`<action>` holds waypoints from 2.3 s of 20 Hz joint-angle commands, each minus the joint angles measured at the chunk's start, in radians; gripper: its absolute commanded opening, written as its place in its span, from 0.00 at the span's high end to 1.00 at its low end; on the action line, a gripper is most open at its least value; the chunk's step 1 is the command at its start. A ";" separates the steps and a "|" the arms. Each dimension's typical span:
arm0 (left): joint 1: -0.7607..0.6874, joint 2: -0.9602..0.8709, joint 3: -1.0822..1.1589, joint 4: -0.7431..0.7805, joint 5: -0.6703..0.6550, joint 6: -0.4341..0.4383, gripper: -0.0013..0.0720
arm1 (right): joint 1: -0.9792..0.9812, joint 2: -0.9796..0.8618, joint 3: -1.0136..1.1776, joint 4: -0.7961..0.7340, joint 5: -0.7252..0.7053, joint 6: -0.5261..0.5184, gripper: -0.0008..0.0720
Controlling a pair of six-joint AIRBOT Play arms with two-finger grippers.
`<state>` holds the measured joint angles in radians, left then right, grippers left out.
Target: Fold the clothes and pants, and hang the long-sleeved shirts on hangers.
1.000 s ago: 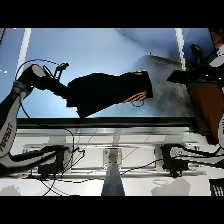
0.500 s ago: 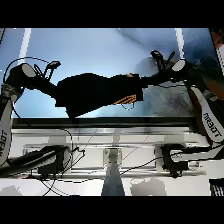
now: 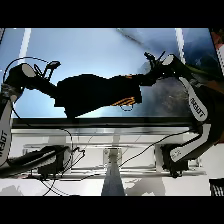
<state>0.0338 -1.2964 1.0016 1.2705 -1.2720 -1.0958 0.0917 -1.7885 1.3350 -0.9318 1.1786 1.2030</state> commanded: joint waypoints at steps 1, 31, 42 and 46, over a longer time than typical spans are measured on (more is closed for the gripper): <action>0.001 0.000 0.000 -0.019 0.038 0.000 0.97 | 0.016 -0.089 0.034 0.175 0.182 -0.035 0.04; 0.005 0.131 0.098 -0.139 0.132 0.012 0.04 | -0.917 0.547 0.501 -0.607 0.572 0.503 0.96; 0.005 0.131 0.097 -0.139 0.131 0.012 0.04 | -1.258 0.607 0.480 -0.608 0.589 0.455 0.19; 0.005 0.131 0.097 -0.139 0.131 0.012 0.04 | -1.242 0.609 0.459 -0.219 0.490 0.389 0.74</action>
<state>0.0391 -1.1660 1.0981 1.1316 -1.1408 -1.0840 -1.1496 -1.1828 1.8046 -1.4090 1.7363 1.6489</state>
